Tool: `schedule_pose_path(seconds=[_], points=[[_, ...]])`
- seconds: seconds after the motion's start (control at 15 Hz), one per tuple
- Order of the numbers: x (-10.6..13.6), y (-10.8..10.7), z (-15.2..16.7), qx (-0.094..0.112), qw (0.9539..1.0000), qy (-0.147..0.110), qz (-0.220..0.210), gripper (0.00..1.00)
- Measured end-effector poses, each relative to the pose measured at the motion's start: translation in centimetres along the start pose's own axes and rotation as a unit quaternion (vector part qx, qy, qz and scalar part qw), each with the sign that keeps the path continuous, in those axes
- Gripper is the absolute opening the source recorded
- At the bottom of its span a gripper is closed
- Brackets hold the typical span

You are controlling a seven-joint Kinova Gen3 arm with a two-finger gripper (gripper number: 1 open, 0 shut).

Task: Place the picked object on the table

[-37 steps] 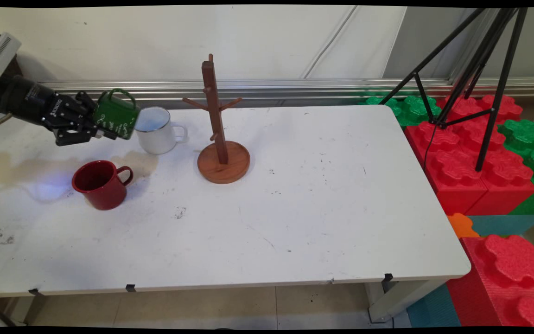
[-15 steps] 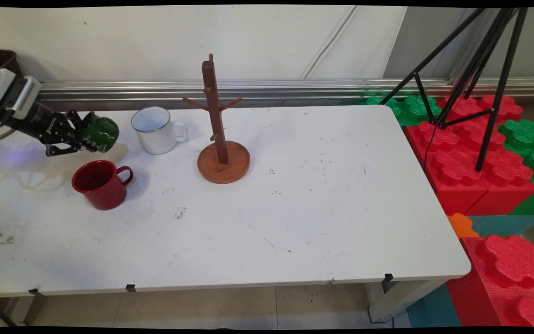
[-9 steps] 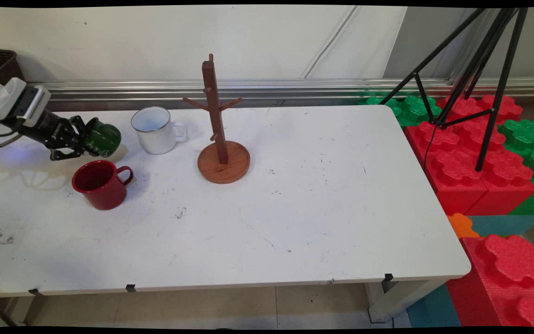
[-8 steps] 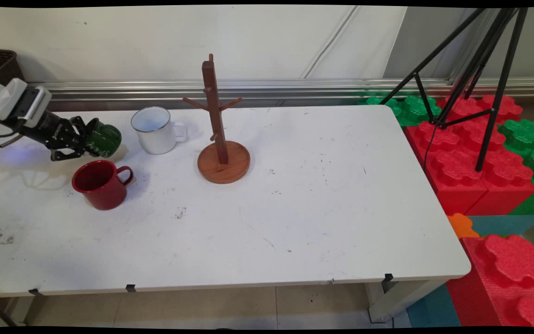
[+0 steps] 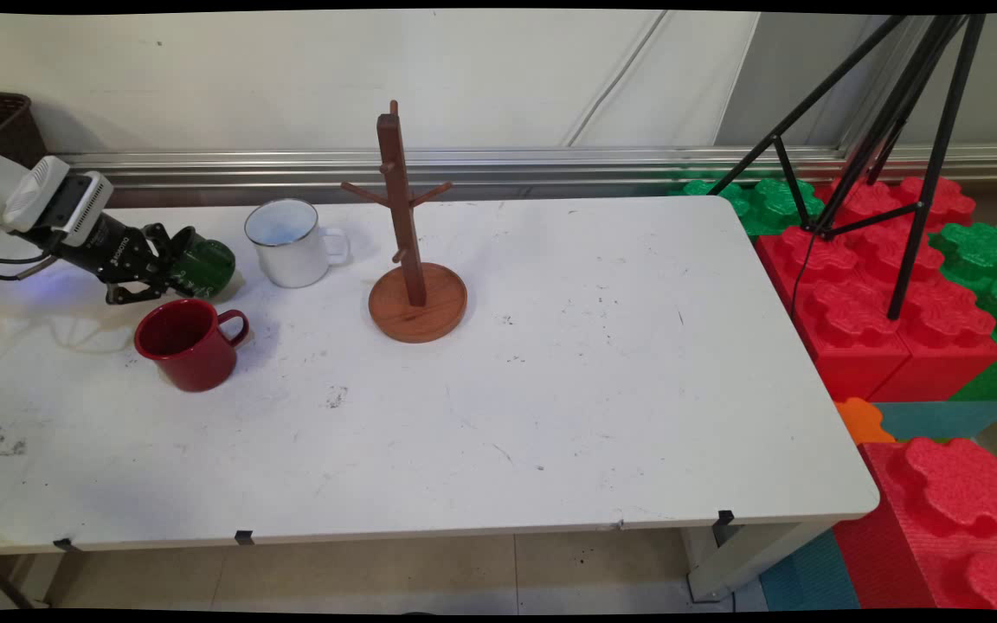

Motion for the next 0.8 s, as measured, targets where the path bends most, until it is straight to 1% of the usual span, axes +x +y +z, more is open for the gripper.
schedule_pose_path(seconds=[0.2,0.27,0.53,0.8], points=[[0.1,0.1,0.4,-0.005,1.0000,0.000,0.008,0.00],[0.2,0.2,0.5,-0.006,0.9999,0.000,0.010,1.00],[0.6,0.1,0.7,-0.006,0.9998,0.002,0.017,1.00],[1.1,-0.2,0.5,0.000,0.9998,0.007,0.020,1.00]])
